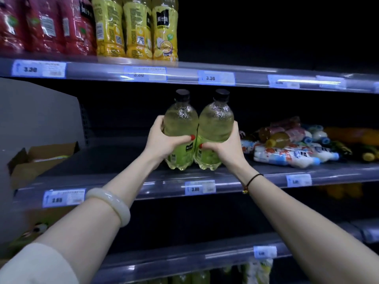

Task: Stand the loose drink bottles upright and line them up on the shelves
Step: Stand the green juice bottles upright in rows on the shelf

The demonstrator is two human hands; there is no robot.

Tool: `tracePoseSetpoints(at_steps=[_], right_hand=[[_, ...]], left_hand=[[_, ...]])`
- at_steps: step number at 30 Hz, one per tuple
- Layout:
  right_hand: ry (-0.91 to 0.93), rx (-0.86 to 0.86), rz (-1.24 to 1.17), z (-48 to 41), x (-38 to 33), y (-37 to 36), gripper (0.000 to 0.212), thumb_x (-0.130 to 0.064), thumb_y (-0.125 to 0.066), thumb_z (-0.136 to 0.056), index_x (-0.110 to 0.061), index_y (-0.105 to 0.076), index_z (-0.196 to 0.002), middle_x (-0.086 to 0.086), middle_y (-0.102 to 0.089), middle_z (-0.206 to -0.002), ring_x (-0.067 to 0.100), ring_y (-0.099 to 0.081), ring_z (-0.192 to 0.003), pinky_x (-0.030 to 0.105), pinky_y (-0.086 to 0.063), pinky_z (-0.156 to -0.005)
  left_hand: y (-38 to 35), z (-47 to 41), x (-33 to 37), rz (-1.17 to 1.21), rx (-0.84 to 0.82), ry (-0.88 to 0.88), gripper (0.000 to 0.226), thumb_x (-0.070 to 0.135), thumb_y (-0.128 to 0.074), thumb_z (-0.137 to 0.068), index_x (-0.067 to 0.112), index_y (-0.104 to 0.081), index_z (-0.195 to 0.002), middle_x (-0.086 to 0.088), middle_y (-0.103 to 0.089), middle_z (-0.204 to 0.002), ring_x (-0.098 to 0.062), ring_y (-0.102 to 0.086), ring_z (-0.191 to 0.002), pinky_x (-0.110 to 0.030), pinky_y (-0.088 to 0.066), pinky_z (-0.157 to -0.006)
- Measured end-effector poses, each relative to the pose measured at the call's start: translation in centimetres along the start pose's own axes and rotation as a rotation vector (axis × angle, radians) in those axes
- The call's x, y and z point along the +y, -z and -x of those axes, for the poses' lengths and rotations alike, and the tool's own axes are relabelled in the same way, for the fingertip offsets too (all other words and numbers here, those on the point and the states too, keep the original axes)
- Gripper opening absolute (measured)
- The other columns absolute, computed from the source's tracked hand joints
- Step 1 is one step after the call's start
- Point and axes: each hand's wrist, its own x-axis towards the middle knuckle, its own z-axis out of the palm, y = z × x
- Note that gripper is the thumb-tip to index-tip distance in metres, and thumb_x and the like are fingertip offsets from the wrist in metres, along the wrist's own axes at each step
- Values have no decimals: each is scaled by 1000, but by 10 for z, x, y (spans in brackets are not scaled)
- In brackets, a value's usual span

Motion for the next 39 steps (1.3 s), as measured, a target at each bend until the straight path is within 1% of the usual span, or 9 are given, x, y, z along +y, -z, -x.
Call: tracePoseSetpoints(at_steps=[7, 14, 17, 20, 22, 25, 32, 35, 39], right_hand=[[-84, -74, -7, 45, -7, 88, 81, 12, -80, -55, -11, -39, -120, -1, -58, -105, 1, -58, -91, 7, -49, -66], [-215, -162, 13, 112, 43, 188, 85, 7, -84, -53, -11, -41, -124, 5, -63, -116, 12, -64, -104, 29, -53, -89], [-301, -188, 47, 142, 75, 213, 85, 4, -86, -50, -7, -43, -123, 7, -64, -114, 14, -66, -102, 35, -55, -89], [-415, -191, 47, 176, 107, 226, 84, 9, -84, -53, -10, -39, -122, 3, -61, -111, 10, -62, -101, 26, -53, -85], [-487, -216, 51, 197, 133, 230, 83, 9, -82, -56, -15, -38, -122, 0, -60, -109, 8, -60, -98, 16, -50, -75], [-564, -228, 61, 221, 171, 230, 83, 6, -82, -57, -20, -37, -122, 0, -60, -107, 13, -61, -100, 20, -48, -76], [-646, -258, 75, 266, 274, 226, 93, 3, -85, -56, -23, -36, -130, 0, -61, -113, 14, -61, -105, 30, -52, -88], [-667, -261, 101, 286, 324, 222, 93, 4, -87, -55, -21, -39, -130, 2, -61, -117, 13, -61, -107, 27, -51, -90], [-641, -237, 168, 311, 405, 207, 101, -31, -95, -39, -30, -46, -128, 2, -55, -124, 17, -55, -117, 43, -47, -101]], left_hand=[[-54, 66, 41, 34, -90, 51, 61, 10, -89, -55, 12, -57, -107, 5, -69, -93, 0, -66, -75, -13, -50, -59], [-136, 162, 28, 47, -117, 245, 61, 6, -86, -59, 19, -54, -110, 9, -66, -96, 2, -65, -80, -12, -51, -63], [-161, 198, 1, 49, -112, 349, 63, 2, -86, -58, 18, -54, -110, 4, -67, -99, -8, -66, -88, -23, -54, -75], [-177, 230, -32, 20, -99, 441, 63, 1, -85, -57, 16, -54, -110, -2, -68, -102, -18, -66, -95, -35, -54, -85], [-185, 249, -56, -2, -116, 504, 64, 1, -85, -58, 17, -53, -111, 0, -67, -102, -16, -65, -95, -30, -54, -82], [-192, 273, -91, 17, -148, 601, 68, 4, -85, -61, 21, -46, -114, 3, -63, -105, -11, -61, -96, -21, -49, -75], [-211, 321, -192, 1, -132, 738, 84, 10, -87, -59, 21, -42, -129, -1, -60, -120, -14, -61, -103, -37, -52, -90], [-223, 338, -238, -42, -113, 776, 82, 11, -86, -61, 27, -37, -125, 8, -54, -117, -13, -53, -109, -34, -44, -97], [-239, 359, -306, -67, -46, 798, 80, 9, -87, -59, 23, -40, -122, 4, -58, -110, -19, -57, -107, -39, -48, -97]])
